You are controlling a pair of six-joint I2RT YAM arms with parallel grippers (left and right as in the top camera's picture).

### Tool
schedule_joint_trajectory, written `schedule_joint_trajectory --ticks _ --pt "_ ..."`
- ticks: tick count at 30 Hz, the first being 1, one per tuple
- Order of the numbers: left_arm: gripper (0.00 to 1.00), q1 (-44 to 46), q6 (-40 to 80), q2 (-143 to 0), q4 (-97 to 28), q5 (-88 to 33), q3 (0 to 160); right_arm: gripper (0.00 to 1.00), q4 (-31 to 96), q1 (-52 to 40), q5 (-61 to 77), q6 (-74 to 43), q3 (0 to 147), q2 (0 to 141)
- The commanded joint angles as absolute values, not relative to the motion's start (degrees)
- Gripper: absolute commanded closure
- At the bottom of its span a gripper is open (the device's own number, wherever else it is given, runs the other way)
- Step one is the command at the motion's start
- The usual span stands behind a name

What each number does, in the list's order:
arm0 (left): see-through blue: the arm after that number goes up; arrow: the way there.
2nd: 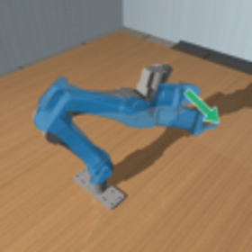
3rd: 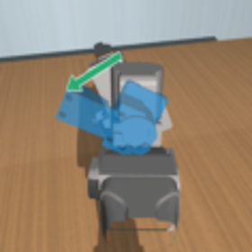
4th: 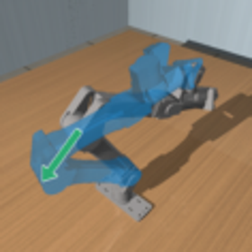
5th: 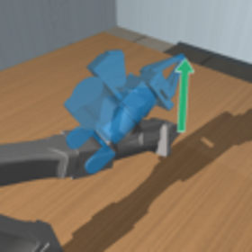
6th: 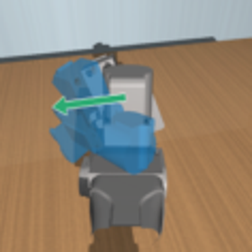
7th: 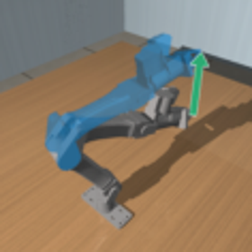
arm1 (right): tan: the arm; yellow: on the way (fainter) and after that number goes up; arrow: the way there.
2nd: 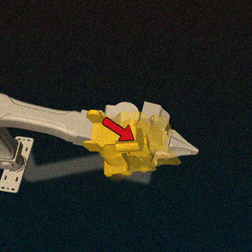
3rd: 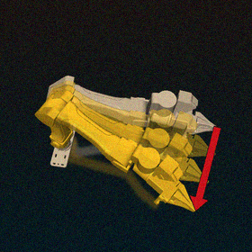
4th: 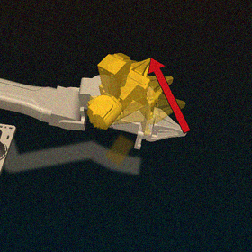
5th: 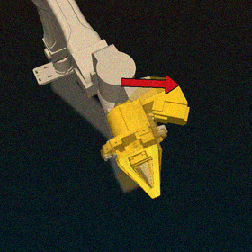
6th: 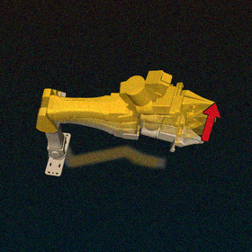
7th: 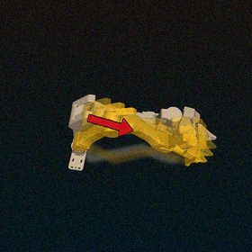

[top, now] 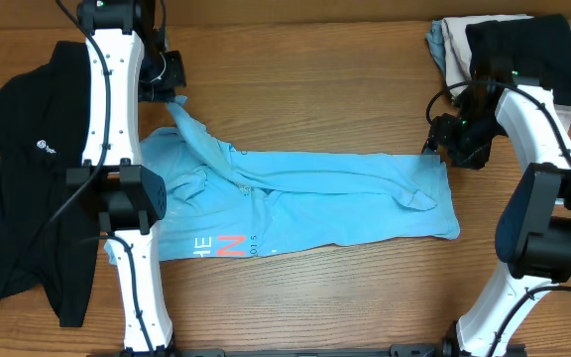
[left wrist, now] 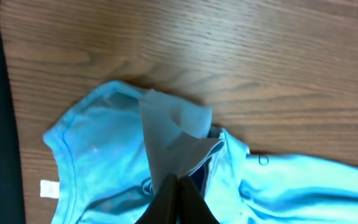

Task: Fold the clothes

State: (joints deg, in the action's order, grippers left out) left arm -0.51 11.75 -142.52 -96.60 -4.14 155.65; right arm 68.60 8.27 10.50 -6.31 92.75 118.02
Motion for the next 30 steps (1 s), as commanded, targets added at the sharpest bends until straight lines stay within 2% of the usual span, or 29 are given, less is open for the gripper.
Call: schedule_joint_trajectory --ticks 1,9,16,30 --pt "0.96 -0.73 10.46 -135.48 -96.84 -4.6 150.28 0.32 69.14 8.75 11.68 -5.45 92.58 116.46" --pt "0.96 -0.78 10.48 -128.79 -96.84 -0.86 128.33 0.32 69.32 8.75 11.7 -4.67 92.58 116.49" --pt "0.96 -0.73 8.78 -128.46 -96.84 0.67 114.32 0.31 69.23 8.75 11.7 -4.67 92.58 116.49" --pt "0.96 -0.34 8.82 -128.46 -96.88 6.31 102.85 0.28 68.79 8.75 11.7 -4.67 92.58 116.49"
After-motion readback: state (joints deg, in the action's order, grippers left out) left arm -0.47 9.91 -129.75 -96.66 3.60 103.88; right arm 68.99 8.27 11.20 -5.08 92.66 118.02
